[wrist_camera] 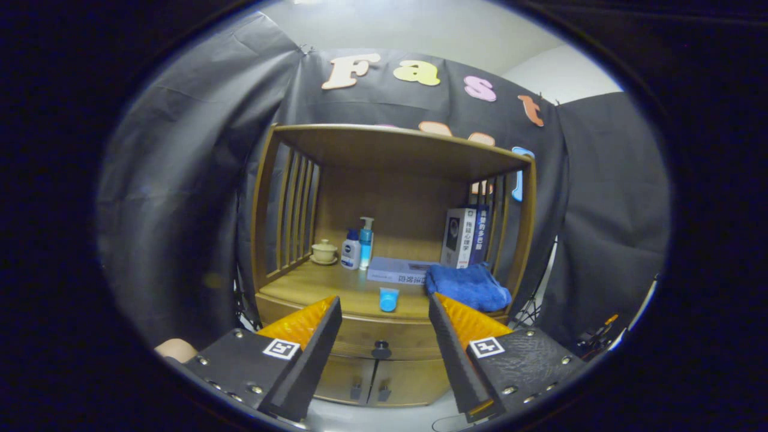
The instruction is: Pull open the drawer, take out the items inside it, and place them on the countertop above the cabinet.
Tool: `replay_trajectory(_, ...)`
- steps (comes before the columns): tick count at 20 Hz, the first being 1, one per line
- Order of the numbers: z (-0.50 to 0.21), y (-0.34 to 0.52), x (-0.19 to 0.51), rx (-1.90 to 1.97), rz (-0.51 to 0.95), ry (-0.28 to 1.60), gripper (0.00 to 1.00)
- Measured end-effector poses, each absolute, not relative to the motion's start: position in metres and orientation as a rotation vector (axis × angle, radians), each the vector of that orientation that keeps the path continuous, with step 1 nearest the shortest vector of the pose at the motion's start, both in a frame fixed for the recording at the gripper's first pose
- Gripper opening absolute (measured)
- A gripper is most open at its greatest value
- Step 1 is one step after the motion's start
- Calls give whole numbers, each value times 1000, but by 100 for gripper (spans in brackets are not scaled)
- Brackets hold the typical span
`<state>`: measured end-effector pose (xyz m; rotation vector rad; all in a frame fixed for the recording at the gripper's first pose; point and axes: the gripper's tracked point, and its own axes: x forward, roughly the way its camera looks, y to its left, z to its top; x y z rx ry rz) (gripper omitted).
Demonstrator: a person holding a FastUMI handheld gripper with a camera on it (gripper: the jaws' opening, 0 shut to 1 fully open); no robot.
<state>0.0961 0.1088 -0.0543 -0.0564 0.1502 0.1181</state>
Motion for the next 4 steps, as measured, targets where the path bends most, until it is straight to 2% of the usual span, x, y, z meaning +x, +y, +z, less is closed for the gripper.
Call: replay_trajectory(4, -48, 74, 89, -51, 55, 136, 87)
